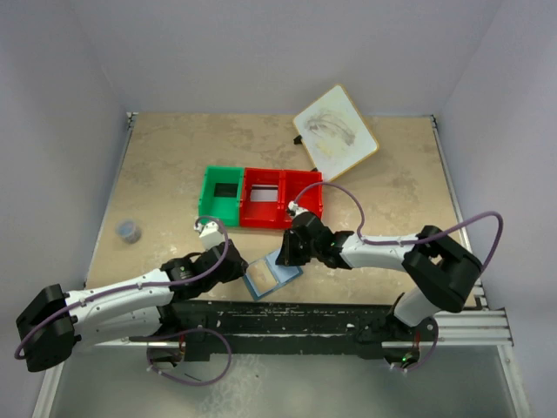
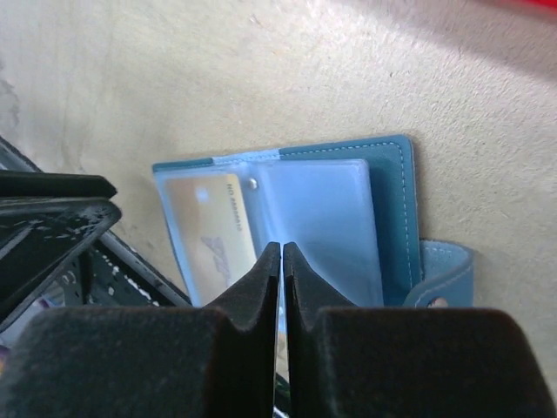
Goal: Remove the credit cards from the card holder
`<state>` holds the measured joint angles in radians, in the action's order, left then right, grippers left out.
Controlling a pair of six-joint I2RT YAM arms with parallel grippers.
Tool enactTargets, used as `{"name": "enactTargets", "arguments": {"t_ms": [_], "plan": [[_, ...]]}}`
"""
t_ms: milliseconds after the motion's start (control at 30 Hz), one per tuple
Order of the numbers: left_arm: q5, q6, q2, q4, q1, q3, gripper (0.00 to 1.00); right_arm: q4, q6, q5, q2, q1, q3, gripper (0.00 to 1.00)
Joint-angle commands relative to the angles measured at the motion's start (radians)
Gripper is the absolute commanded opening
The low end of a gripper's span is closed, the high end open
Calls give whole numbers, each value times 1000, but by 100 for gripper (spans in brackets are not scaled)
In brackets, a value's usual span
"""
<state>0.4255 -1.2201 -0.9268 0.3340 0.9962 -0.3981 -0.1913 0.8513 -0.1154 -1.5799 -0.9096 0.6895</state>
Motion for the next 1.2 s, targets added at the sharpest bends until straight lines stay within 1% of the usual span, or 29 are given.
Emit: {"name": "enactTargets", "arguments": {"t_ms": [0, 100, 400, 600, 733, 900, 967, 1000, 1100, 1167], "plan": [[41, -13, 13, 4, 4, -45, 28, 29, -43, 38, 88, -11, 43, 7], [42, -13, 17, 0, 4, -44, 27, -14, -36, 2, 69, -24, 48, 7], [32, -3, 26, 1, 4, -39, 27, -61, -41, -60, -85, -45, 74, 6], [1, 12, 22, -25, 4, -33, 27, 17, -44, -15, -150, -45, 82, 6], [-7, 10, 18, -29, 4, -29, 27, 24, -35, 2, -175, -46, 80, 5], [-10, -39, 35, -7, 4, -14, 27, 27, -18, -1, -203, -45, 61, 5], [-25, -62, 51, -34, 4, 4, 27, 26, -7, -6, -213, -46, 53, 5], [-33, -74, 57, -51, 4, 13, 27, 24, 0, -8, -216, -45, 49, 5], [-57, -108, 57, -86, 4, 35, 37, 24, 15, -6, -218, -46, 36, 4], [-65, -122, 48, -96, 4, 45, 38, 28, 23, -8, -212, -44, 25, 4]]}}
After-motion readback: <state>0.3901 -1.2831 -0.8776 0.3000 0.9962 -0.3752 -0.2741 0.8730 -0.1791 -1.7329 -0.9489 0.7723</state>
